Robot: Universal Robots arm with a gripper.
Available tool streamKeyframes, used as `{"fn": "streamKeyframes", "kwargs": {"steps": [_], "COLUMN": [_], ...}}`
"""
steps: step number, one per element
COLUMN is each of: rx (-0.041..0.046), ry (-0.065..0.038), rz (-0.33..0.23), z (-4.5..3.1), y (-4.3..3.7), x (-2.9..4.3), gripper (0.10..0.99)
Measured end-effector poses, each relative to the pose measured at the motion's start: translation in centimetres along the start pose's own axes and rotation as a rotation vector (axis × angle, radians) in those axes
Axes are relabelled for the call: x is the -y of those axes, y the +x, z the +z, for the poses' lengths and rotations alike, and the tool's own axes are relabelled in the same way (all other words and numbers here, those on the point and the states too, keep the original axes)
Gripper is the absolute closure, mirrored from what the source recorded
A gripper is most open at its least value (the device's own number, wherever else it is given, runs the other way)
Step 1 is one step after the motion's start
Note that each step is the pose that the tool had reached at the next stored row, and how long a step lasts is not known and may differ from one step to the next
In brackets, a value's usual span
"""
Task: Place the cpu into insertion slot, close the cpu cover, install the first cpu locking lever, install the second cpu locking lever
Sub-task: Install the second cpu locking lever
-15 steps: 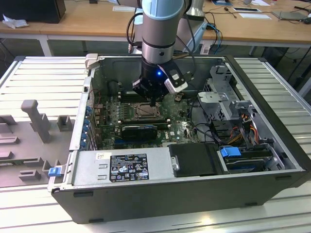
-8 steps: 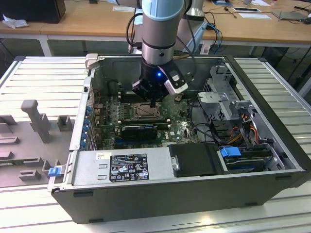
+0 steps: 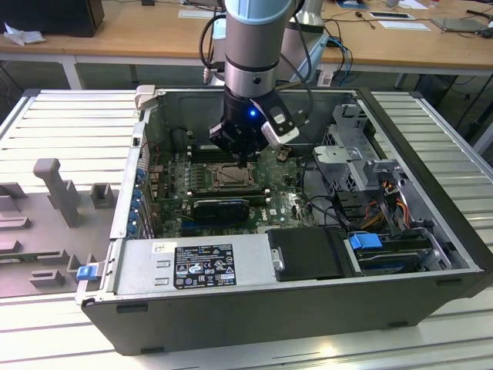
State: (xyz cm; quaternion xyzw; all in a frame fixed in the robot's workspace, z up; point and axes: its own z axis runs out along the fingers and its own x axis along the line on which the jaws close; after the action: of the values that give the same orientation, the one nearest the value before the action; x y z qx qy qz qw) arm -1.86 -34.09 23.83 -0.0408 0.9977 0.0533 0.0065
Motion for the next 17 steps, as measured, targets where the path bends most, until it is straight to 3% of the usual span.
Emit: {"fn": "streamKeyframes", "kwargs": {"steps": [11, 17], "rx": [0.0001, 0.0000], "ry": [0.000, 0.000], "rz": [0.000, 0.000], "z": [-0.21, -0.31], "y": [0.19, 0.40], "x": [0.43, 1.53], "gripper": [0.980, 0.980]}}
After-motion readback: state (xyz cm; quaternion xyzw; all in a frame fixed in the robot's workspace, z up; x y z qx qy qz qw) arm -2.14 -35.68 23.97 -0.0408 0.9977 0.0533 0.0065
